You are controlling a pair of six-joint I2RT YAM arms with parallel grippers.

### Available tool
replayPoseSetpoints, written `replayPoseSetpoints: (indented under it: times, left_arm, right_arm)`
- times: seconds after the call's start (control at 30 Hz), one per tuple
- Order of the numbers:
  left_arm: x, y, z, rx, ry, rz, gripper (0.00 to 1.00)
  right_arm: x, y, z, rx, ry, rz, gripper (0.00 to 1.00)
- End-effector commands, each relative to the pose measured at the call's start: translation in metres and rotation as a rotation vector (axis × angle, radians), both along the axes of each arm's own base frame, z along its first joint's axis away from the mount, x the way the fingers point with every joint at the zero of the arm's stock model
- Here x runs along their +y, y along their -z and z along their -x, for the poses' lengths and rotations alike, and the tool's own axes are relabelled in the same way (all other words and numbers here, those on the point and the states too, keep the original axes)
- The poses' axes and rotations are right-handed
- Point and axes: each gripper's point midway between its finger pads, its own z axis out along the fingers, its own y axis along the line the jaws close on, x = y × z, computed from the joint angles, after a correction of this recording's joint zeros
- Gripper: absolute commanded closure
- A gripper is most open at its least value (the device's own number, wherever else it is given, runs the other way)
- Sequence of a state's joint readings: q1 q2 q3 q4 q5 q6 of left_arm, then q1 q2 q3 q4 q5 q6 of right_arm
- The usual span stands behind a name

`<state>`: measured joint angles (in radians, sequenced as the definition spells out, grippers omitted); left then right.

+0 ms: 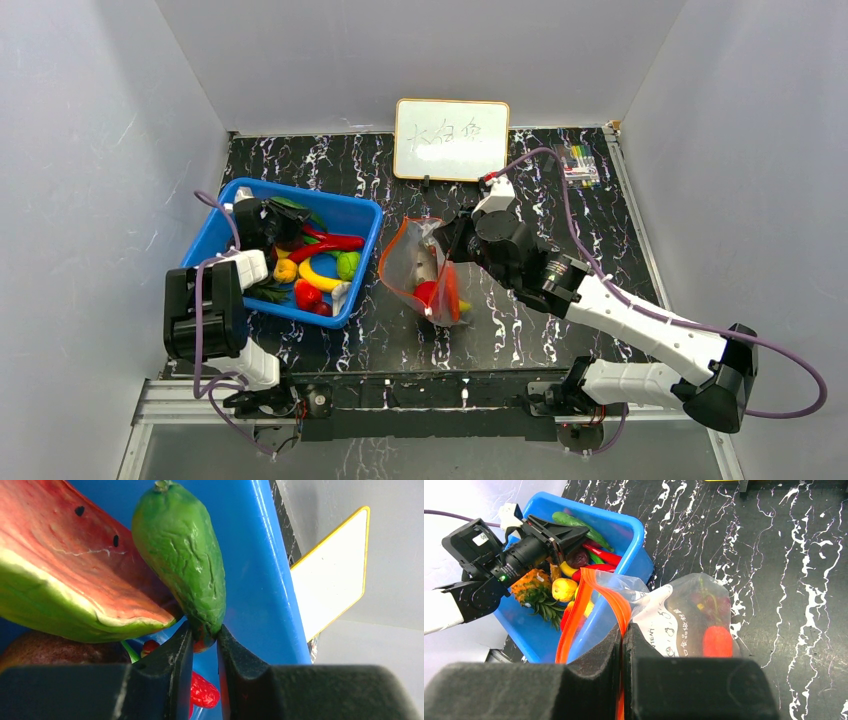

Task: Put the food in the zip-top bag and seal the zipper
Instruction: Pick up the fake vegetable from the bin.

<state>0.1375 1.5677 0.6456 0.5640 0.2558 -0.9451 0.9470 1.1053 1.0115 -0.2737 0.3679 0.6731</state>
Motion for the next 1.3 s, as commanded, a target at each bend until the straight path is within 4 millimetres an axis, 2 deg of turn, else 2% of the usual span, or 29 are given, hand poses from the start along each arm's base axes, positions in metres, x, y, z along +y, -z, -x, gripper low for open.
replayPoseSetpoints:
  times: [0.0, 0.33, 0.67, 1.0, 1.27]
  left_arm:
    - [0.004, -0.023, 0.001, -0.040, -0.008, -0.029, 0.92]
    - [0.004, -0.041, 0.023, 0.008, 0.033, -0.110, 0.93]
    - [-0.002, -0.081, 0.055, -0.018, 0.108, -0.188, 0.93]
    - [-0.030, -0.124, 0.096, -0.074, 0.280, -0.190, 0.91]
    - [-0.052, -0.156, 0.121, -0.140, 0.412, -0.171, 0.90]
  right_arm:
    - [-0.004, -0.051, -0.001, -0.096, 0.015, -0.115, 1.00]
    - [-0.012, -0.040, 0.000, -0.091, 0.037, -0.093, 1.00]
    - [-0.008, -0.043, -0.001, -0.087, 0.028, -0.090, 1.00]
    - [-0.006, -0.039, -0.005, -0.076, 0.048, -0.092, 1.00]
    - [-0.010, -0.032, -0.013, -0.076, 0.095, -0.073, 1.00]
